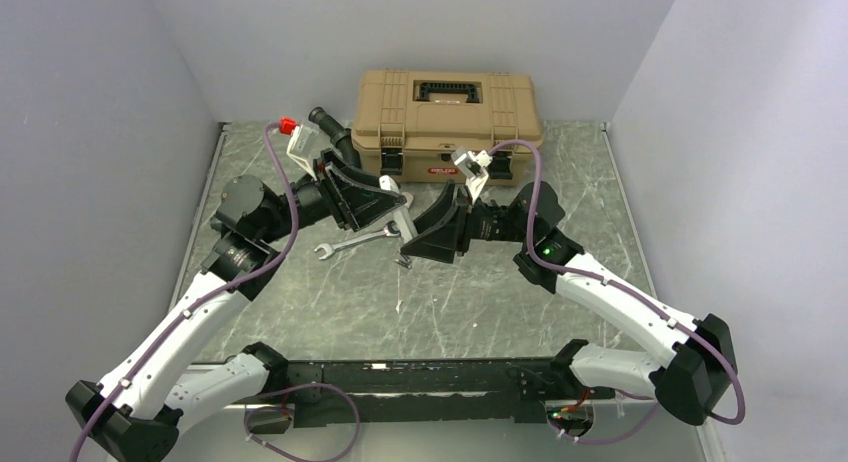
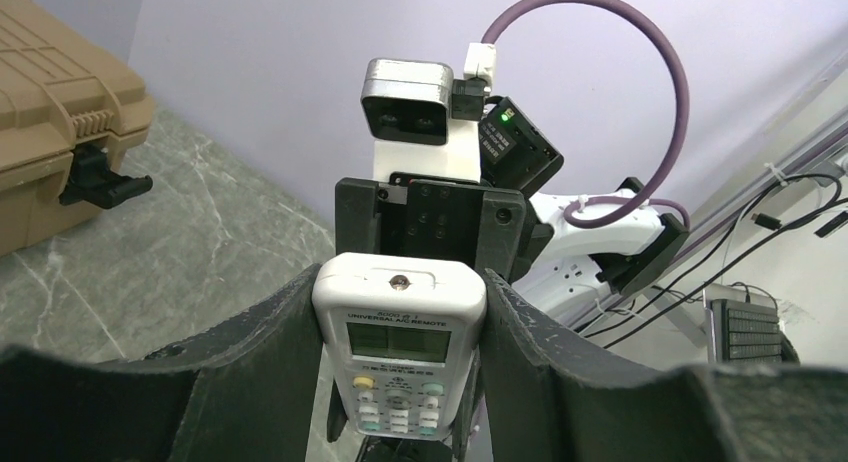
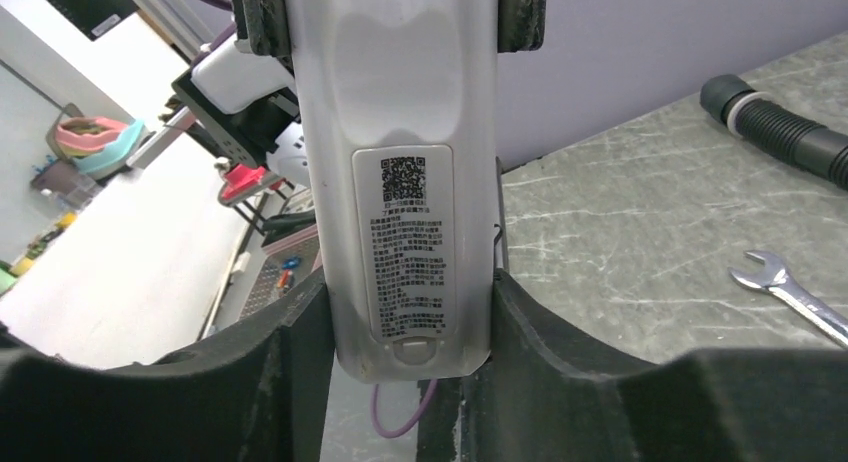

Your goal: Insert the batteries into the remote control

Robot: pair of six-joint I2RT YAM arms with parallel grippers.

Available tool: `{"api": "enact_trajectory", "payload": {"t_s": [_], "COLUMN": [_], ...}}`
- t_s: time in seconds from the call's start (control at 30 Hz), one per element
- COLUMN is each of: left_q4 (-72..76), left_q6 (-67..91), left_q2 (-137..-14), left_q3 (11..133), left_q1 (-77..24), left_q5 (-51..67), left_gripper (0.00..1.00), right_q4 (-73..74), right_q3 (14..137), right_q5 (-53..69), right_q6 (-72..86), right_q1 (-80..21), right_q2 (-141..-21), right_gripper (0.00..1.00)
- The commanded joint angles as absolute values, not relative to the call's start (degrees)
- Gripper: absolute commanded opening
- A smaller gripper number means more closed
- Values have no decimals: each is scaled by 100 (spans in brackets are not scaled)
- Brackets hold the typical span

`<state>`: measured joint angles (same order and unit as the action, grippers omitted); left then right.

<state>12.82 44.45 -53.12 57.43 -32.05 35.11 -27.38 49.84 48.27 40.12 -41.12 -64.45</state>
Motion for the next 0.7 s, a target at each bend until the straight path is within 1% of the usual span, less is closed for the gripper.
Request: {"api": "enact_trajectory", "payload": {"t_s": [0.0,0.03,0.07,0.1,0.13,0.17,0.2,0.23,0.27,0.4,0.5,0.57,0.67], "left_q4": [1614,1598,1554,1475,1379,1247,1101,964,833,56,-1013,-1472,-1998], "left_q6": [4482,4482,4478,4463,4439,4405,4377,4351,4324,4169,4093,4121,4222], "left_q2": [-5280,-5274,-5274,-5279,-5282,-5291,-5298,-5312,-5310,-5320,-5458,-5572,-5751], "left_q3": [5854,5847,5848,5858,5873,5903,5942,5980,6019,6321,6663,6877,7111], "left_q1": [-3193,-3196,-3199,-3195,-3192,-3194,-3191,-3193,-3196,-3197,-3203,-3201,-3202], "left_q5": [3513,3488,3453,3402,3349,3274,3154,3060,2971,2289,1679,1305,892], "left_gripper": [0,4,11,20,34,55,81,97,99,99,99,99,99], "right_q4": [-3118,-3120,-3106,-3085,-3031,-2941,-2805,-2607,-2412,-1473,-981,-559,135], "right_q3": [5055,5058,5066,5082,5118,5161,5212,5272,5327,5550,5699,5899,6253], "right_q5": [4894,4895,4888,4886,4881,4853,4776,4654,4493,3463,2747,2180,1133], "right_q6": [4026,4025,4019,4005,3974,3939,3872,3766,3652,3042,2711,2381,1879], "right_q1": [-4113,-4110,-4101,-4104,-4112,-4112,-4105,-4111,-4114,-4138,-4203,-4391,-4942], "right_q2": [-6365,-6367,-6359,-6366,-6368,-6376,-6370,-6356,-6331,-6157,-6135,-6195,-6402], "right_gripper": [38,30,19,6,0,0,0,0,0,0,0,0,0]}}
